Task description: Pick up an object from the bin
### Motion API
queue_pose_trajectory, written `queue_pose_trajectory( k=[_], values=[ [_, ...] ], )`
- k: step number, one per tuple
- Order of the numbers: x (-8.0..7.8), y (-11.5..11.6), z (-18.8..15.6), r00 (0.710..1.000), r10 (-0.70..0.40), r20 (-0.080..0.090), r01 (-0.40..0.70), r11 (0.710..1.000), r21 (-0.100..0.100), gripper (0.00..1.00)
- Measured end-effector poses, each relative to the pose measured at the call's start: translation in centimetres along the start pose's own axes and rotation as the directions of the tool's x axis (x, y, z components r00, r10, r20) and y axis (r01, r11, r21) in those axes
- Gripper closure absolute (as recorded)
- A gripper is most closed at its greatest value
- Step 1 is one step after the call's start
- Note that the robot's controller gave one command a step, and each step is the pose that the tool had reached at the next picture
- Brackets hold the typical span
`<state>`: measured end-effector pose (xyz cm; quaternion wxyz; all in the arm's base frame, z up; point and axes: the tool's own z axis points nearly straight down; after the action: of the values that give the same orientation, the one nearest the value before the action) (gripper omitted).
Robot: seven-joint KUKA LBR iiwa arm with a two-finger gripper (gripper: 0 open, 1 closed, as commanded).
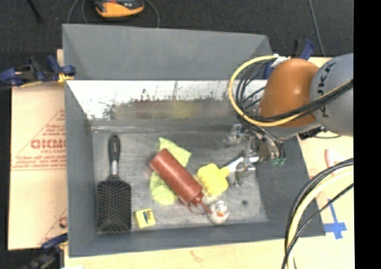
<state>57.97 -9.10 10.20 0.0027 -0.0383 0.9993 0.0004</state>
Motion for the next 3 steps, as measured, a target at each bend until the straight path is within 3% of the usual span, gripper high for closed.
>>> queue_pose_trajectory(
  k=[1, 2, 3],
  values=[
    [-1.1, 2.6, 2.5, 1.000, 0.031, -0.002, -0.031, 1.000, 0.001, 0.00],
    [-0.1, -1.3, 2.5, 1.000, 0.026, 0.006, -0.026, 1.000, -0.015, 1.00],
    [-0.1, -1.3, 2.5, 1.000, 0.026, 0.006, -0.026, 1.000, -0.015, 1.00]
  ],
)
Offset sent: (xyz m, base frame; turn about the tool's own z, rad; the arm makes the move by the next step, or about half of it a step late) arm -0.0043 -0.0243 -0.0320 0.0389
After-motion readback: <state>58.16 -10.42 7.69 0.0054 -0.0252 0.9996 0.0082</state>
